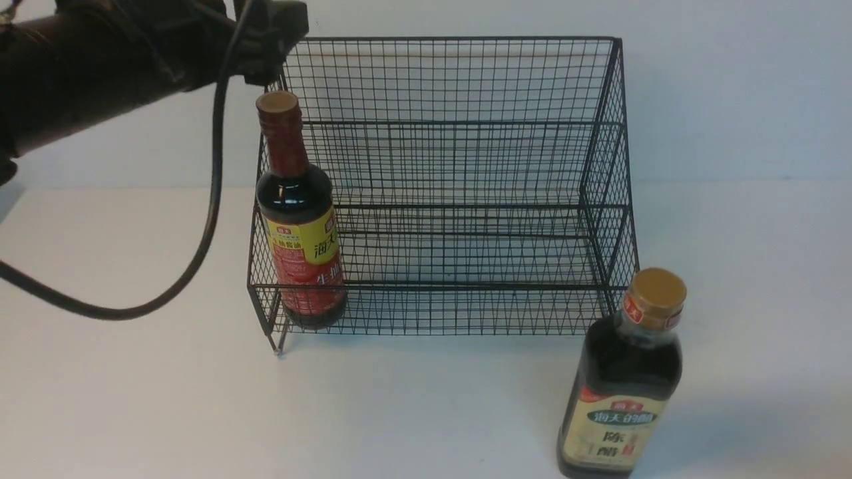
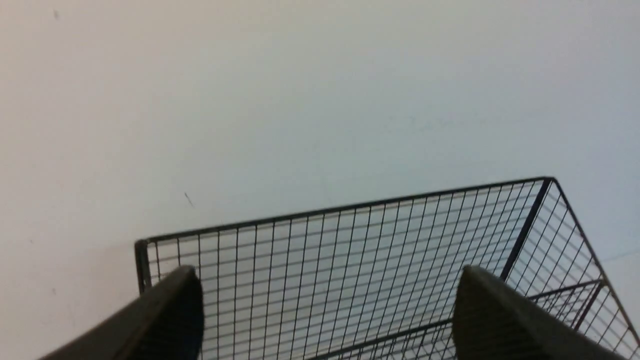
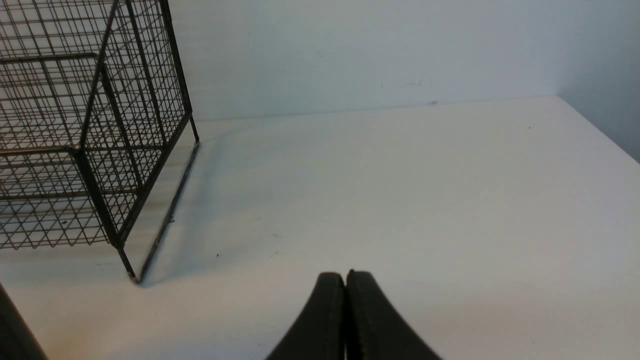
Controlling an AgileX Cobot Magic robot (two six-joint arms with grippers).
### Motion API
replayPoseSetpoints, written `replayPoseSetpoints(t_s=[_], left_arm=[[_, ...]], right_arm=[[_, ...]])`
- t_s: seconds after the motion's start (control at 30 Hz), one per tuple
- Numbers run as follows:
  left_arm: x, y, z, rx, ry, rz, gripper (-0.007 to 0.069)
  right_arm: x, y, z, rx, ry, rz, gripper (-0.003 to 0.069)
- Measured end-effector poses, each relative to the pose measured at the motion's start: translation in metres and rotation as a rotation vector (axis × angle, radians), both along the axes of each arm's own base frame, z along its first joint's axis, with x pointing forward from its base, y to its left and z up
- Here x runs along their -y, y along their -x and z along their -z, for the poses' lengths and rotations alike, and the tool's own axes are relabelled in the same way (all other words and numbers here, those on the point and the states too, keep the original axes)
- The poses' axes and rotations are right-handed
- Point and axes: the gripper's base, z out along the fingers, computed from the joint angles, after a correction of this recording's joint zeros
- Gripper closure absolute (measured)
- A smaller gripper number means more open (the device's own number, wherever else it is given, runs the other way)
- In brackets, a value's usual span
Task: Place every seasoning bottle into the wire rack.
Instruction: Use the left arm to put the condiment bottle back on the shelf, then use the right arm to grab the condiment bottle closest to it
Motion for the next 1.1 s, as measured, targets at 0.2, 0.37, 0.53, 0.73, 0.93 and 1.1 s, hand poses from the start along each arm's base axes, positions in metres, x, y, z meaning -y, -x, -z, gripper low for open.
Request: replayPoseSetpoints(t_s=[0.2, 0.37, 0.53, 0.73, 0.93, 1.1], left_arm=[[-0.005, 0.028, -0.032, 0.105, 0.016, -0.003, 0.0069], [-0.008, 0.064, -0.062, 0.208, 0.024, 0.042, 0.0287], [0.005, 0.093, -0.063, 0.181, -0.09, 0.267, 0.0565], [0.007, 0.132, -0.037, -0.197, -0.221, 0.444, 0.0629], [-0.008, 0.142, -0.032, -0.349, -0.233, 0.284, 0.0629], [-0.015, 0.149, -0.028, -0.428, -0.263, 0.228, 0.0629]], right_arm=[[0.0, 0.0, 0.0, 0.0, 0.001, 0.0, 0.0666], [0.0, 0.0, 0.0, 0.0, 0.001, 0.0, 0.0666], [0.0, 0.0, 0.0, 0.0, 0.001, 0.0, 0.0666], [0.0, 0.0, 0.0, 0.0, 0.001, 0.0, 0.0666], [0.0, 0.0, 0.0, 0.0, 0.001, 0.0, 0.0666], [0.0, 0.0, 0.0, 0.0, 0.001, 0.0, 0.0666]])
